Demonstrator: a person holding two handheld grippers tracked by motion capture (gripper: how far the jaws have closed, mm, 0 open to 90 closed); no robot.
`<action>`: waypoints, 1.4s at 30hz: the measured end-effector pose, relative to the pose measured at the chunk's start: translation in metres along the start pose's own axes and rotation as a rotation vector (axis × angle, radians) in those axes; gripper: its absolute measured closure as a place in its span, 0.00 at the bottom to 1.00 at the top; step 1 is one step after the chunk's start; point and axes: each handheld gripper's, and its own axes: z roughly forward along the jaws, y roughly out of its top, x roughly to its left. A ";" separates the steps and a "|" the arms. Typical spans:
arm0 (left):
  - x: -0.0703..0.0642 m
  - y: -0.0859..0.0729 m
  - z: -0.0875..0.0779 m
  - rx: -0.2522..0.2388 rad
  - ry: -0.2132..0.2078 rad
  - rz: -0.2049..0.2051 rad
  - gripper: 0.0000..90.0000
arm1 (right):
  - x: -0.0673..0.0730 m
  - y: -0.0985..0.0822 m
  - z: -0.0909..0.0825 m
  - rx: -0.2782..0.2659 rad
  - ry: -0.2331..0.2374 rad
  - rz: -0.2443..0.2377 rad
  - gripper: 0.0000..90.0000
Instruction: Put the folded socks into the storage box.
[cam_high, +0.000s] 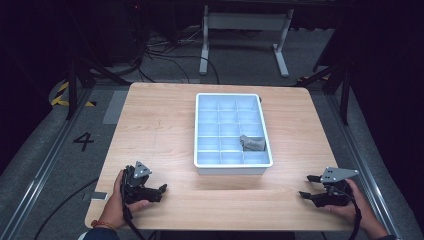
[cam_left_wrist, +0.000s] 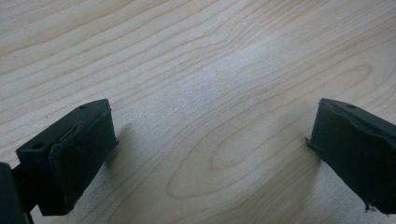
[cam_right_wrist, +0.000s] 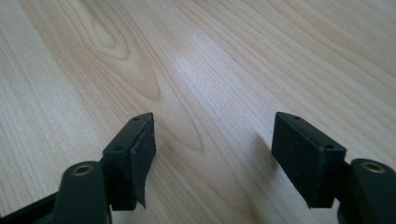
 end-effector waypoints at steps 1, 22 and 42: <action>0.000 0.000 0.000 0.000 0.000 0.000 0.01 | -0.001 -0.003 0.000 -0.011 0.001 0.020 0.32; -0.001 0.000 0.000 -0.002 0.007 -0.009 0.01 | 0.002 -0.016 0.000 -0.100 -0.029 0.075 0.29; -0.001 0.000 0.001 -0.002 0.005 -0.009 0.00 | 0.001 -0.017 -0.001 -0.094 -0.043 0.091 0.25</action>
